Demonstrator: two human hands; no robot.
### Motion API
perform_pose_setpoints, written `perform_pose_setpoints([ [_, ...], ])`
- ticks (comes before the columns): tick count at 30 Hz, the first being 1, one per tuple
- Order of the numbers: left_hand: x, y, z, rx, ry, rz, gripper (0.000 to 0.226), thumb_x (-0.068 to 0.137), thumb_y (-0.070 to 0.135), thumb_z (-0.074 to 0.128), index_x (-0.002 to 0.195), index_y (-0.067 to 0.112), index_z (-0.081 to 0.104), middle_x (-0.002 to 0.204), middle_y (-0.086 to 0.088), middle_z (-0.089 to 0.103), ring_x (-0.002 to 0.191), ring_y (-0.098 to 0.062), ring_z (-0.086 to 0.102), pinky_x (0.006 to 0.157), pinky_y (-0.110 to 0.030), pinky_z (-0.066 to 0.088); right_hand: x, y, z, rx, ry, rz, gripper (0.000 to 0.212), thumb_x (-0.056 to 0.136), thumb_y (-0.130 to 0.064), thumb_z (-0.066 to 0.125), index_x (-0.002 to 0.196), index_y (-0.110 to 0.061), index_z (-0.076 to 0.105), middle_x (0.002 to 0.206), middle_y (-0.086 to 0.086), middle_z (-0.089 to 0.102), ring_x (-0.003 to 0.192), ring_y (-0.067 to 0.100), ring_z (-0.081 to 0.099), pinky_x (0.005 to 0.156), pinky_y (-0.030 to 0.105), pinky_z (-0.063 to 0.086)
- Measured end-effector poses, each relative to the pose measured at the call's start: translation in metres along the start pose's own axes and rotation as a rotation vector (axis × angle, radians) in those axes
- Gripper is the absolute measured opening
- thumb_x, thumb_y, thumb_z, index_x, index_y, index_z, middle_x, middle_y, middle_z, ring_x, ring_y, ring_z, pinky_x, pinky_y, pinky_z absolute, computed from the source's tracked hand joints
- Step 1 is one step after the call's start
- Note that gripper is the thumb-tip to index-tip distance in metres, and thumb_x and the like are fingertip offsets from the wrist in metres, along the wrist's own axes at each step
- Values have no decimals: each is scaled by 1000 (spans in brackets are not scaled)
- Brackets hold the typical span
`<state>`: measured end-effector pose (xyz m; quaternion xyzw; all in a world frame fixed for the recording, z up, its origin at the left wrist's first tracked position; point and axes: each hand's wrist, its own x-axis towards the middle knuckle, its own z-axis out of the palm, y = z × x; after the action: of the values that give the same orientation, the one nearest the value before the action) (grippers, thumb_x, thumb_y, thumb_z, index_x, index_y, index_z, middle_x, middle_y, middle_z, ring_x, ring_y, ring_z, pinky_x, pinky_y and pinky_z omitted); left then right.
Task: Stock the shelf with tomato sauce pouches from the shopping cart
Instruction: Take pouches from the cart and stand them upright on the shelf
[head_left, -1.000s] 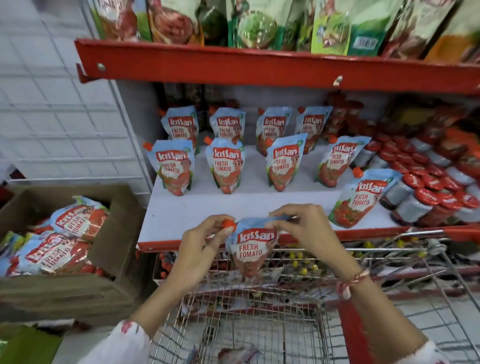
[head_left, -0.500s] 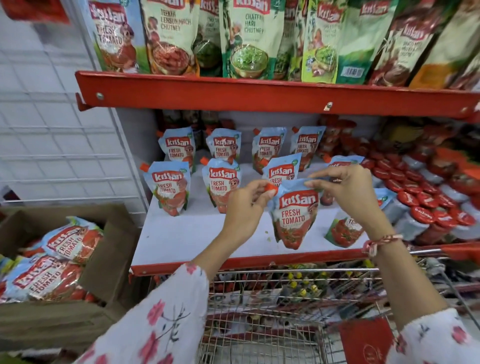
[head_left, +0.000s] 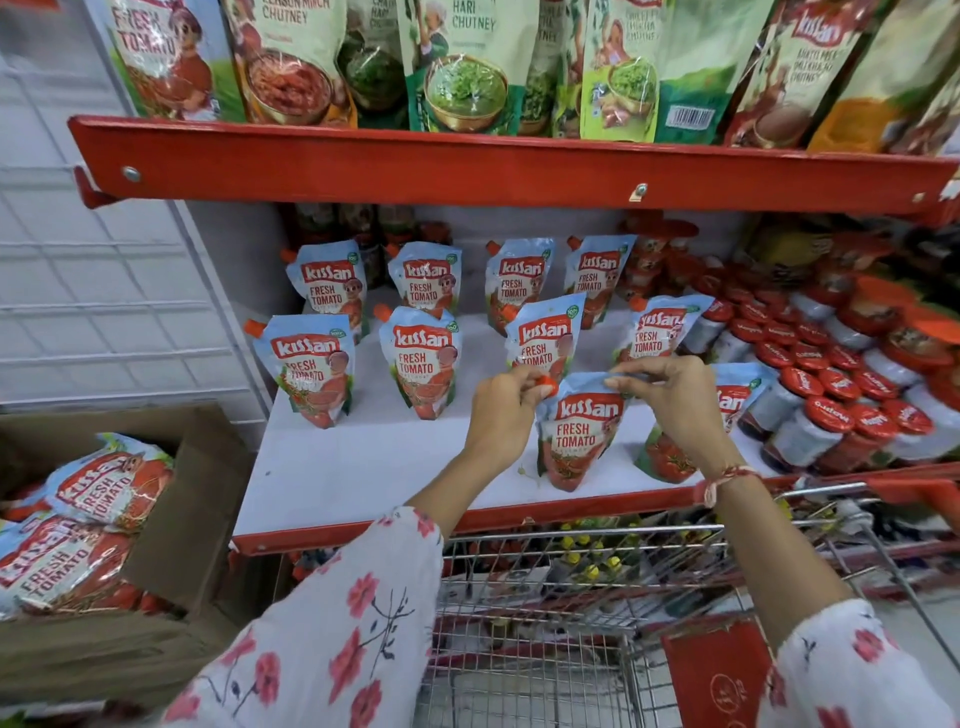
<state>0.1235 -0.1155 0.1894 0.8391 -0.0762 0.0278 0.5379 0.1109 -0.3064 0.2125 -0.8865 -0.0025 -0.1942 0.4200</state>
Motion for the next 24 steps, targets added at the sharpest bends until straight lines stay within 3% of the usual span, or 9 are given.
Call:
perform_pose_setpoints([
  [5,-1,3,3,9,-9,18,25,92,11,57,115,2,62,115,-18,69,110,-30,63,98,-46,51,0,4,-1,-28,1,5,17,77,-10,77,90,0,75,88,17,75,76,21,64,75,40,58],
  [11,-8,5,1,-10,-31,12,28,93,8,55,120,0,60,116,-18,68,109,-28,62,100,-42,51,-1,11,-2,-167,-29,40,24,82,-13,73,105,-4,71,109,17,72,97,31,65,88,43,55],
  [13,-18,0,-2,2,-31,26,28,92,10,58,118,1,61,115,-16,69,107,-25,64,98,-35,51,-9,10,1,-266,-9,-12,31,83,-12,72,113,-7,68,118,17,68,104,32,62,91,37,50],
  [16,-39,-15,-7,15,20,38,28,91,15,61,116,5,64,110,-13,72,100,-20,66,85,-23,51,-34,7,14,-351,90,-150,39,86,-7,68,123,-7,59,132,14,57,122,32,50,104,40,41],
  [19,-69,-39,-12,14,43,17,24,91,18,61,113,8,65,106,-9,73,91,-11,64,82,-17,49,-72,4,39,-337,163,-280,34,88,-6,64,121,-9,58,130,11,56,124,25,45,105,31,36],
  [22,-107,-69,-18,68,-13,-11,24,91,18,61,113,9,65,106,-7,73,90,-9,64,84,-13,48,-116,9,71,-268,65,-307,27,88,-6,63,114,-9,62,122,9,61,117,22,49,99,25,38],
  [24,-135,-91,-20,115,-55,-45,26,91,18,60,115,8,65,107,-7,73,93,-10,66,86,-14,48,-148,17,91,-240,-68,-267,26,89,-8,63,115,-11,63,120,7,63,117,22,53,103,30,42],
])
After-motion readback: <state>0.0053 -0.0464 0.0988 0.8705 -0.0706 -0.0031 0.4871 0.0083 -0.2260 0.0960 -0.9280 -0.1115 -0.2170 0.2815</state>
